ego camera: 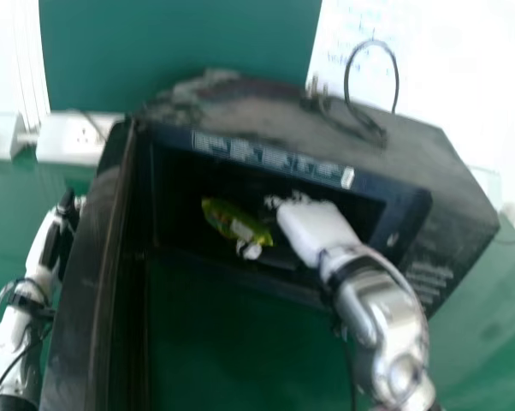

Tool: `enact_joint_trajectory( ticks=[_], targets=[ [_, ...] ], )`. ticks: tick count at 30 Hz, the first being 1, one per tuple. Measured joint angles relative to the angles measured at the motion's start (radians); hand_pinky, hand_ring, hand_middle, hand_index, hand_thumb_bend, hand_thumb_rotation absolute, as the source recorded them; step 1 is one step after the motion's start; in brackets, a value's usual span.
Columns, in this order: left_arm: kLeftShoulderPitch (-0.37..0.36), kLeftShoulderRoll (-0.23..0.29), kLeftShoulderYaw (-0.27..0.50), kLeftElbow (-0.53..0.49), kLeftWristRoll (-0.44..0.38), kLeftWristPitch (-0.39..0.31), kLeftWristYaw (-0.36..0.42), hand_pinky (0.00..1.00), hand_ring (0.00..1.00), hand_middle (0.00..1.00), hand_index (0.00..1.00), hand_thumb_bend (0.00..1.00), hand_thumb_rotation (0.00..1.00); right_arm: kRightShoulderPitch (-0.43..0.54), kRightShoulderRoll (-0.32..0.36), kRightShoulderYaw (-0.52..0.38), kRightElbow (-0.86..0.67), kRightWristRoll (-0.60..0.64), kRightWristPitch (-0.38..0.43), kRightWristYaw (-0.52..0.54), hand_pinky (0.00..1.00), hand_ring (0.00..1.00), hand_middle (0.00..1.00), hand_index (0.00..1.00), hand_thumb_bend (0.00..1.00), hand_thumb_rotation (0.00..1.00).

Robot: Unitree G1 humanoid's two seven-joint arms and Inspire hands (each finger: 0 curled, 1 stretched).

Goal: Put biscuit inside oven

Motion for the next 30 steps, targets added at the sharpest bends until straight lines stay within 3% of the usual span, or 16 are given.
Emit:
enact_joint_trajectory(
  ticks=[4, 6, 12, 15, 18, 19, 21, 22, 23, 26, 27, 28, 30],
  targets=[
    [0.0, 0.001, 0.001, 0.001, -0.002, 0.0, -0.001, 0.26, 0.29, 0.4, 0.49, 0.52, 0.07, 0.054, -0.065, -0.133, -0.127, 0.145, -0.039, 0.079, 0.54, 0.69, 0.77, 0.84, 0.89, 0.6],
    [-0.001, 0.003, 0.002, 0.004, -0.005, -0.002, -0.004, 0.26, 0.29, 0.39, 0.49, 0.52, 0.07, 0.082, -0.099, -0.219, -0.176, 0.257, -0.063, 0.105, 0.44, 0.59, 0.71, 0.83, 0.86, 0.64],
    [-0.004, 0.007, 0.007, 0.022, -0.009, -0.033, -0.026, 0.26, 0.31, 0.39, 0.49, 0.52, 0.08, 0.14, -0.182, -0.513, -0.263, 0.615, -0.054, 0.193, 0.47, 0.58, 0.67, 0.77, 0.83, 0.69],
    [-0.002, 0.008, 0.007, 0.038, -0.009, -0.072, -0.043, 0.26, 0.32, 0.39, 0.49, 0.52, 0.08, 0.168, -0.187, -0.622, -0.29, 0.713, -0.011, 0.192, 0.45, 0.55, 0.64, 0.75, 0.77, 0.56],
    [0.0, 0.008, 0.006, 0.034, -0.009, -0.089, -0.045, 0.28, 0.34, 0.4, 0.49, 0.52, 0.08, 0.177, -0.19, -0.712, -0.308, 0.78, 0.055, 0.178, 0.36, 0.47, 0.58, 0.7, 0.71, 0.4],
    [0.002, 0.008, 0.006, 0.028, -0.009, -0.092, -0.046, 0.28, 0.34, 0.41, 0.49, 0.52, 0.08, 0.177, -0.19, -0.743, -0.32, 0.808, 0.096, 0.168, 0.38, 0.48, 0.58, 0.7, 0.7, 0.43],
    [0.007, 0.007, 0.004, 0.012, -0.008, -0.1, -0.046, 0.29, 0.34, 0.41, 0.49, 0.52, 0.08, 0.176, -0.184, -0.798, -0.338, 0.86, 0.163, 0.141, 0.4, 0.49, 0.57, 0.67, 0.7, 0.37],
    [0.009, 0.007, 0.002, 0.007, -0.008, -0.116, -0.052, 0.29, 0.35, 0.41, 0.49, 0.52, 0.08, 0.175, -0.176, -0.825, -0.341, 0.882, 0.187, 0.116, 0.41, 0.5, 0.57, 0.67, 0.72, 0.39],
    [0.01, 0.007, 0.0, 0.006, -0.007, -0.134, -0.059, 0.29, 0.35, 0.42, 0.49, 0.52, 0.08, 0.175, -0.171, -0.844, -0.341, 0.893, 0.203, 0.091, 0.38, 0.47, 0.55, 0.66, 0.73, 0.4],
    [0.013, 0.007, -0.01, 0.006, 0.024, -0.212, -0.064, 0.29, 0.35, 0.42, 0.49, 0.52, 0.08, 0.176, -0.146, -0.884, -0.318, 0.914, 0.179, -0.001, 0.31, 0.4, 0.51, 0.63, 0.72, 0.4],
    [0.015, 0.008, -0.013, 0.006, 0.041, -0.236, -0.061, 0.31, 0.36, 0.44, 0.49, 0.52, 0.08, 0.177, -0.137, -0.891, -0.306, 0.914, 0.161, -0.035, 0.29, 0.39, 0.5, 0.62, 0.67, 0.3],
    [0.018, 0.009, -0.015, 0.006, 0.057, -0.253, -0.053, 0.32, 0.37, 0.44, 0.49, 0.52, 0.08, 0.18, -0.13, -0.896, -0.29, 0.913, 0.132, -0.072, 0.27, 0.37, 0.48, 0.62, 0.66, 0.29],
    [0.028, 0.013, -0.023, 0.002, 0.078, -0.275, -0.046, 0.3, 0.36, 0.44, 0.49, 0.52, 0.07, 0.188, -0.12, -0.906, -0.251, 0.917, 0.064, -0.136, 0.24, 0.34, 0.44, 0.53, 0.54, 0.18]
  ],
)
